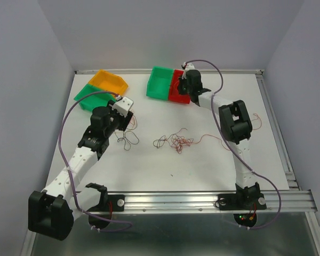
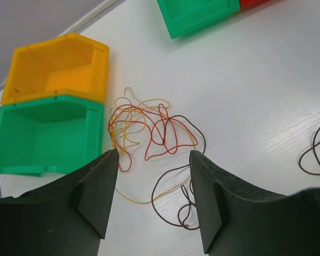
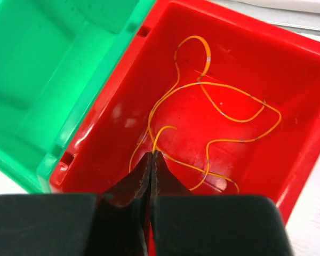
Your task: Untangle the cables
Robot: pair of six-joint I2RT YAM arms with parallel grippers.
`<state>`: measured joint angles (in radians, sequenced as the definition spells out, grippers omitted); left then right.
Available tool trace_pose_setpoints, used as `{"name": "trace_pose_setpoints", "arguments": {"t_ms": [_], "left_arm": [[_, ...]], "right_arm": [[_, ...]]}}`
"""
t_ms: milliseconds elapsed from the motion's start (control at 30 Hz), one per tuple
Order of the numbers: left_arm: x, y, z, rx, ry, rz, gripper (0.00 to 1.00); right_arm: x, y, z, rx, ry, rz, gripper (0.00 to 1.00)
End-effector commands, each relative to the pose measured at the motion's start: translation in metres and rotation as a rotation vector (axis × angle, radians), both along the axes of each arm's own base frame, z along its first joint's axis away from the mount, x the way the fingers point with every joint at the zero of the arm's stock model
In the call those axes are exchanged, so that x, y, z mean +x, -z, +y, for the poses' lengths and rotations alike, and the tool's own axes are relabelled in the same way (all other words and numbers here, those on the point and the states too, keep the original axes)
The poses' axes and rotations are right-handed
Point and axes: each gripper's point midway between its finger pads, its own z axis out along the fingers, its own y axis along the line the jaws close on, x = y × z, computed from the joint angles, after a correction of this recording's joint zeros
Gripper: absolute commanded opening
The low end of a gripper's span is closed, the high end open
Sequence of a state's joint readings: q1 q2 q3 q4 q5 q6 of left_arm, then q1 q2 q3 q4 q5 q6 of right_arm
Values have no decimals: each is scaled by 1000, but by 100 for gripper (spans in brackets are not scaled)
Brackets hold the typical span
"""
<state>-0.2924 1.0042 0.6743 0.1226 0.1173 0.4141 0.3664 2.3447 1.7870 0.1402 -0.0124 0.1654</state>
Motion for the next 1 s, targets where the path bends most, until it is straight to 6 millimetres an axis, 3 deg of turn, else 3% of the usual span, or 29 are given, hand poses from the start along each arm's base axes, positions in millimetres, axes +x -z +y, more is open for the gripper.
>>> {"name": "trace_pose_setpoints", "arguments": {"t_ms": [0,133,200,233,300,467,533,567,633,700,733,800,833,867,967], "left_arm": [[3,-23,-2,-18,17,-63,67],[3,-21,-2,-15,17,-59,67],[3,-21,-2,-14,17,-59,67],[4,-22,-2,-14,17,-61,67],[3,-22,-2,-14,17,-61,67],[3,-22,-2,-14,16,-61,67],[3,-22,-3,-15,22,-61,66],[3,-21,-2,-15,20,-59,67],[3,-20,-4,-15,25,-58,67],[3,-20,-3,-14,24,-58,67],[3,-21,-3,-14,25,-58,67],[3,-19,-3,-11,28,-56,67],[3,-19,-4,-11,28,-56,67],[4,-19,-3,-9,25,-57,68],[5,-16,-2,-1,19,-52,69]], "right_arm": [[7,-16,16,25,-20,-17,1],[4,-9,23,-80,4,-7,1],[5,-11,19,-119,50,-17,9],[4,-18,19,-110,59,-24,20],[3,-26,19,-97,67,-31,30],[-4,-59,11,-73,111,-62,32],[-11,-85,11,-58,110,-95,36],[-18,-83,11,-66,104,-87,36],[-25,-108,9,-56,113,-132,38],[-36,-112,13,-58,100,-141,41],[-42,-127,15,-49,92,-164,43],[-51,-123,15,-54,84,-153,48],[-58,-133,17,-45,73,-165,50],[-68,-121,19,-57,46,-139,50],[-93,-123,31,-66,-37,-139,52]]}}
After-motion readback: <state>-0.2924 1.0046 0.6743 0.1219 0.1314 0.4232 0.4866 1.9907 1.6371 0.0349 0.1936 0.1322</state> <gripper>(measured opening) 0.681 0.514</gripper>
